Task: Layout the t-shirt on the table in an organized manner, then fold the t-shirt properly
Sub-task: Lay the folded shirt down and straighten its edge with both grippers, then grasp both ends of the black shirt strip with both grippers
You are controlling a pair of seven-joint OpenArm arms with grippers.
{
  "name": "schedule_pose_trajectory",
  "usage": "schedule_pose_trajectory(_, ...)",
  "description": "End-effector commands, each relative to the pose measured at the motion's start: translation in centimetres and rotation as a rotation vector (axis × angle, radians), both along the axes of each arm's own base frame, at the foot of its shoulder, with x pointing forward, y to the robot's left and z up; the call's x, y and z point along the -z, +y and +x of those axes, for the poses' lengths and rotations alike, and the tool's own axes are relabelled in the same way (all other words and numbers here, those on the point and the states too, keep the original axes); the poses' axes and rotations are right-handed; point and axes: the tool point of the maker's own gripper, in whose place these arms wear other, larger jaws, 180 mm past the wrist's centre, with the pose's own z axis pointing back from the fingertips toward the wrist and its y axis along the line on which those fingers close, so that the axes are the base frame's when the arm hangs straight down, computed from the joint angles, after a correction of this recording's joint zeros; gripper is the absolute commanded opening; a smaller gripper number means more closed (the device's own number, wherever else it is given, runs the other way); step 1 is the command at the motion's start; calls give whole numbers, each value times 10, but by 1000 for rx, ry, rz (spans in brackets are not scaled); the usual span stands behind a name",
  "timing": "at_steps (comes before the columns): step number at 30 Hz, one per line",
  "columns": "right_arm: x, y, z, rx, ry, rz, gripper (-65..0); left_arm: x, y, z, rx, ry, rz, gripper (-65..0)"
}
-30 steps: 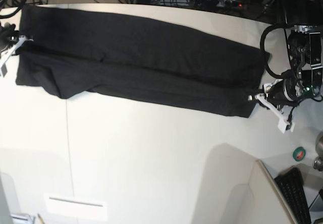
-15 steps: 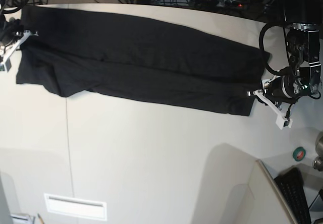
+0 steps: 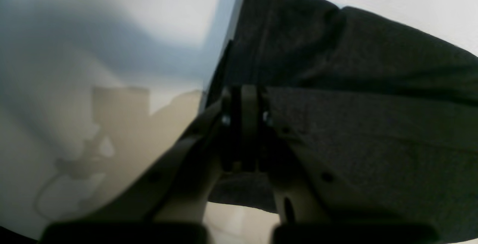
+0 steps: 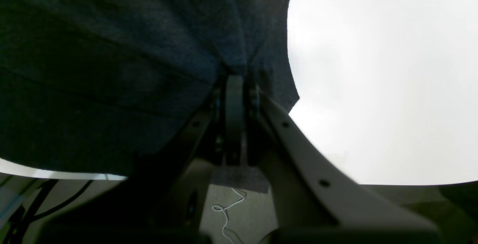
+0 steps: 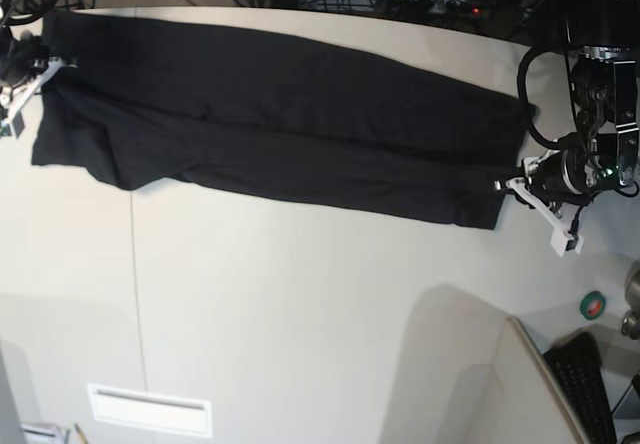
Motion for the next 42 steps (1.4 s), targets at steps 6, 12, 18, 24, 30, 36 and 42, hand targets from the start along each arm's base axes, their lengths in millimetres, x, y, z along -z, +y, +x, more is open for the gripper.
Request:
schedule_pose_trajectory(6, -27, -1, 17, 36, -118, -19, -359, -16, 11, 11, -9, -49, 26, -252)
schedule_pose_trajectory(12, -58, 38, 53, -71, -242, -10, -336, -29, 35, 11, -104, -99, 12, -110)
schedule_pose_trajectory(18, -51, 74, 101, -174, -270, 54, -335, -37, 76, -10, -285, -148, -10, -110)
schedule_pose_trajectory(24, -34, 69, 126, -192, -221, 4, -335, -44, 108, -39, -269, -173, 17, -110)
schedule_pose_trajectory(30, -12, 70, 136, -228, -178, -35, -335, -49, 129, -61, -283, -180, 42, -110)
schedule_pose_trajectory(36, 7, 66, 134, -198, -144, -2, -395, -49, 129, -62, -282, -180, 43, -110)
schedule_pose_trajectory(42, -7, 90, 124, -301, -182, 17, -650, -48, 127, -61, -276, -178, 42, -110)
